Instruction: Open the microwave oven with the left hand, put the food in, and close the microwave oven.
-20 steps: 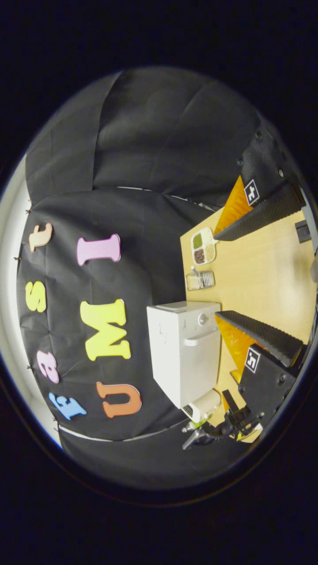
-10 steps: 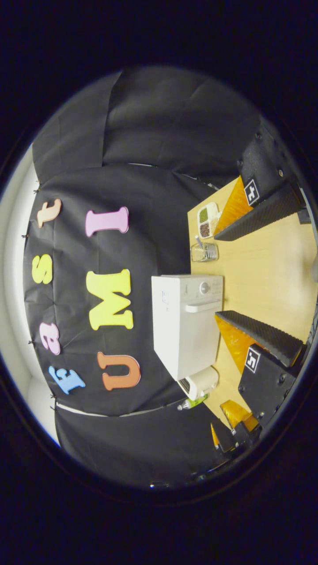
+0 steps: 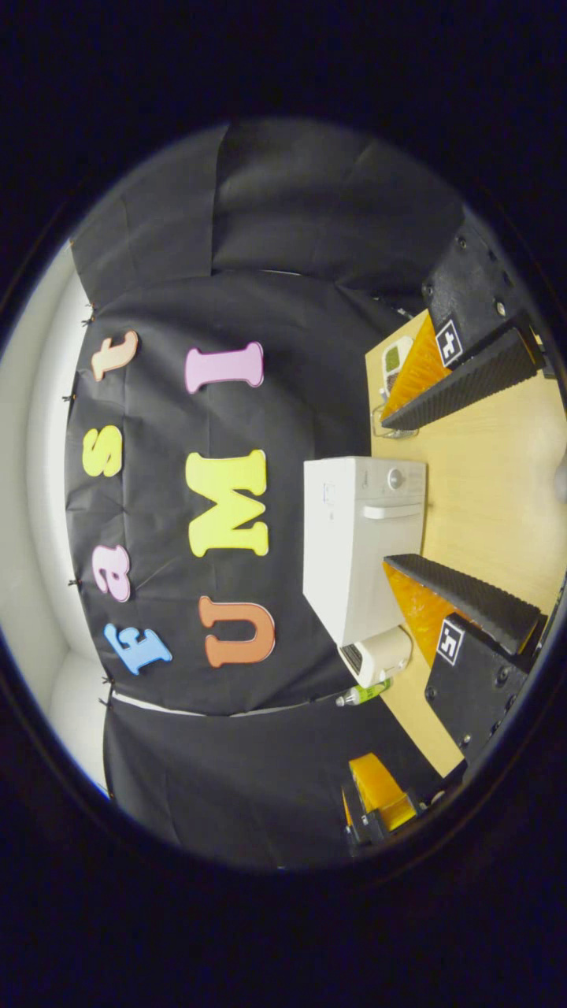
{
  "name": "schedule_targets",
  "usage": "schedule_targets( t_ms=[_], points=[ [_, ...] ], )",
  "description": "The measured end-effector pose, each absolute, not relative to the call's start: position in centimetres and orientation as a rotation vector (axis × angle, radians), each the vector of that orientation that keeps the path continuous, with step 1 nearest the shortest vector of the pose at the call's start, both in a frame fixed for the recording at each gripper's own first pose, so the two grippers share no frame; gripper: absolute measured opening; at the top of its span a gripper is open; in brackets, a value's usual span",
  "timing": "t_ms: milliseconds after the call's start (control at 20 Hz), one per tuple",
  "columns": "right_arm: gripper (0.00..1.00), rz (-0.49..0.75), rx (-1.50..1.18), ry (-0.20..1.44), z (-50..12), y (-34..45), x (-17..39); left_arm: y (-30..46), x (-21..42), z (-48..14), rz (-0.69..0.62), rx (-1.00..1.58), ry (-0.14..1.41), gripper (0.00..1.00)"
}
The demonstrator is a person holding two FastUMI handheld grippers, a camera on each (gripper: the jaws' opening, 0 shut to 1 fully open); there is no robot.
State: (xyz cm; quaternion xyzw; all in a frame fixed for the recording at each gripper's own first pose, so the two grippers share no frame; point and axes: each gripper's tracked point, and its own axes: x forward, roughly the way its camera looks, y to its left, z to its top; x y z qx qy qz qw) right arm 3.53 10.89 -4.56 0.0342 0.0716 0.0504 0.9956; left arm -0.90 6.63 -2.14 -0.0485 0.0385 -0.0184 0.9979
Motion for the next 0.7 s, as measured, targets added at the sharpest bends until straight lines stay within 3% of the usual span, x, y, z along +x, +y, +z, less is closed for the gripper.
schedule_targets(
  t_ms=[300, 350, 400, 500, 550, 600, 700],
  points=[
    [0.92, 0.073, 0.08, 0.104, -3.0, 10.0, 4.6, 6.8, 1.4, -1.1, -0.047, -0.089, 0.069, 0.93],
    [1.0, 0.068, 0.08, 0.103, -3.1, 9.6, 4.8, 6.6, 1.7, -1.1, -0.049, -0.086, 0.07, 0.93],
    [0.92, 0.064, 0.076, 0.103, -3.0, 9.4, 5.0, 6.5, 2.1, -1.1, -0.049, -0.085, 0.074, 0.93],
    [0.92, 0.053, 0.071, 0.099, -2.7, 8.7, 5.3, 5.8, 2.8, -1.1, -0.064, -0.093, 0.08, 0.93],
    [1.0, 0.048, 0.073, 0.093, -2.6, 8.5, 5.3, 5.3, 3.1, -0.8, -0.077, -0.099, 0.082, 0.93],
    [0.92, 0.043, 0.08, 0.091, -2.5, 8.3, 5.5, 4.9, 3.2, -0.8, -0.084, -0.098, 0.08, 0.93],
    [0.92, 0.035, 0.089, 0.09, -2.7, 7.9, 5.7, 4.6, 3.5, -0.7, -0.094, -0.089, 0.083, 0.93]
  ],
)
